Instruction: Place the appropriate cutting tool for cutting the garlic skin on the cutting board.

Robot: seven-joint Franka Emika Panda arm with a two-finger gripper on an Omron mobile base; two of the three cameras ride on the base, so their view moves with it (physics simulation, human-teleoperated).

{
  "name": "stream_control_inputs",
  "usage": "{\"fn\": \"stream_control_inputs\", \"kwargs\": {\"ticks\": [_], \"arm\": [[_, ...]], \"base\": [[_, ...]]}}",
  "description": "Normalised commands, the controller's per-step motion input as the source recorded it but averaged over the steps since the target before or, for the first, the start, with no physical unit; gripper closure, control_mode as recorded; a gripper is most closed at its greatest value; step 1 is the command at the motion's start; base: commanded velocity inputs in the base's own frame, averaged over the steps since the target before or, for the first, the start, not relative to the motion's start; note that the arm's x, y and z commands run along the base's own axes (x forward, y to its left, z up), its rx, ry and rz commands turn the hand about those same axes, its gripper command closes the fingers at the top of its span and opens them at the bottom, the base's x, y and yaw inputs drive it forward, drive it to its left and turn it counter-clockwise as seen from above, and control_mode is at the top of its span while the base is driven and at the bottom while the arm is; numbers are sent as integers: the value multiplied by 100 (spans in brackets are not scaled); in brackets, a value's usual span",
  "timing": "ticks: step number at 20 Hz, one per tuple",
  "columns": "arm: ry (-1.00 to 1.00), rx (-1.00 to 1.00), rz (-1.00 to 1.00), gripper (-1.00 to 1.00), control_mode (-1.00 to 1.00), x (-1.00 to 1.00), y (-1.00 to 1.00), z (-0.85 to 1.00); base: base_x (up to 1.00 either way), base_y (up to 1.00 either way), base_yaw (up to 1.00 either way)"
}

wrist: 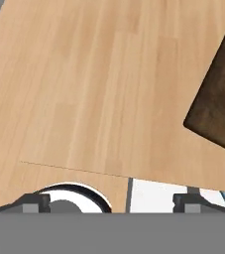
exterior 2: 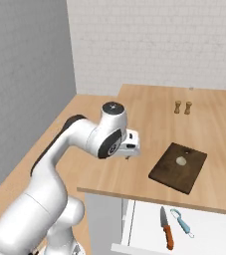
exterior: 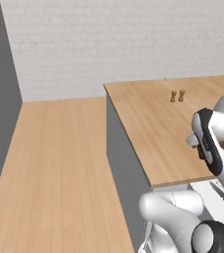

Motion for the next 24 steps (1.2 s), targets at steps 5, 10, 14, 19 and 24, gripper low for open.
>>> {"fn": "stream_control_inputs", "kwargs": {"ticks": [5,10,14,19,24], "arm": [[6,17,-8,-100,-100,-62,-99,-17],[22,7,-10,-100,-100,-26,-73,-26],[27,2,-8,-100,-100,-21,-48,-31],[22,0,-8,-100,-100,-23,-29,-50],[22,0,-12,-100,-100,-25,-17,-56]], "base": [[0,0,0],[0,0,0],[0,0,0],[0,0,0],[0,0,0]]}}
